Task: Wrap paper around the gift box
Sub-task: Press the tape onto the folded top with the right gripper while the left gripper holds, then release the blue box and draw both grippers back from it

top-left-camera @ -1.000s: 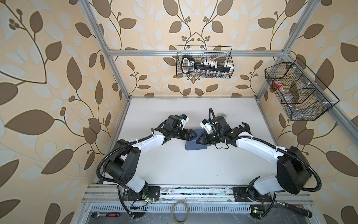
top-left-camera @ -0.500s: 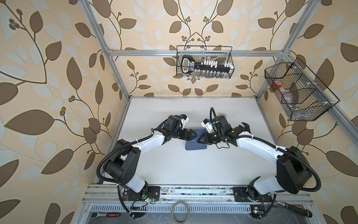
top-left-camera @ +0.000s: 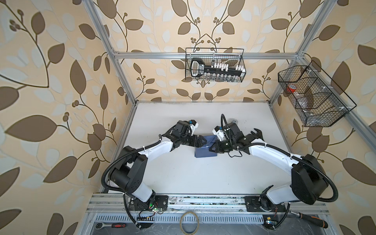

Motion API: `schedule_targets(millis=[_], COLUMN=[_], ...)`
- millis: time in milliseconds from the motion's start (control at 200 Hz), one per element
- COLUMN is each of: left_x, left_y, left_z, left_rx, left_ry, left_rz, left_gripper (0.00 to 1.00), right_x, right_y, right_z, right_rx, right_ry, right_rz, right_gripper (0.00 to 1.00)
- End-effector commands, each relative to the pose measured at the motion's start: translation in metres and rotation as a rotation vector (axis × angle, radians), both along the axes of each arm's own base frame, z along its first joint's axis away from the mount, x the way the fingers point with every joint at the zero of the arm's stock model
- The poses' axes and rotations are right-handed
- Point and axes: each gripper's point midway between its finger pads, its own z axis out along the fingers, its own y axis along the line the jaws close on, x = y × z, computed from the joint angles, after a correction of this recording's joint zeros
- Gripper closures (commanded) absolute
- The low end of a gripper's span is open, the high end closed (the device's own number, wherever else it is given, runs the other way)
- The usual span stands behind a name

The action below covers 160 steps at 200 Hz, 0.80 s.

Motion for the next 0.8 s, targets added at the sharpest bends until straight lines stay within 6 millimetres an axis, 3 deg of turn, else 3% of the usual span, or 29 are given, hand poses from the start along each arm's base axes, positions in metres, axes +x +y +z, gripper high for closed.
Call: schedule_targets(millis=[0,160,285,375,405,425,525,650,795], left_x=[-0.006,0.014,0.024,0.023,0.023,0.018,0.006,-0.011,-0.026], left_y=[0.012,0.002,-0.003,-0.004,-0.002,0.001,0.014,0.035,0.062], left_z=[-0.005,0.051,0.090,0.112,0.110,0.122,0.120,0.102,0.081], left_rx=[0.085,0.009,-0.036,-0.067,-0.060,-0.074,-0.078,-0.036,0.022], left_ry=[0.039,-0.056,-0.120,-0.162,-0.159,-0.186,-0.205,-0.183,-0.189], left_rz=[0.036,0.063,0.069,0.066,0.070,0.074,0.112,0.171,0.250], left_gripper=[0.03,0.01,0.01,0.01,0.01,0.01,0.01,0.01,0.01], right_x=[0.000,-0.002,-0.013,-0.017,-0.017,-0.017,-0.017,-0.013,0.005], right_y=[-0.020,-0.052,-0.051,-0.046,-0.042,-0.039,-0.018,0.005,0.016], right_z=[0.018,0.022,0.020,0.021,0.021,0.022,0.025,0.023,0.016], right_rx=[-0.063,-0.172,-0.116,-0.086,-0.070,-0.060,-0.010,-0.011,-0.054], right_ry=[-0.122,-0.300,-0.368,-0.410,-0.417,-0.422,-0.442,-0.461,-0.466], right_rz=[-0.018,-0.119,-0.131,-0.116,-0.109,-0.102,-0.066,-0.037,-0.058], right_gripper=[1.00,0.92,0.85,0.83,0.83,0.83,0.83,0.84,0.85])
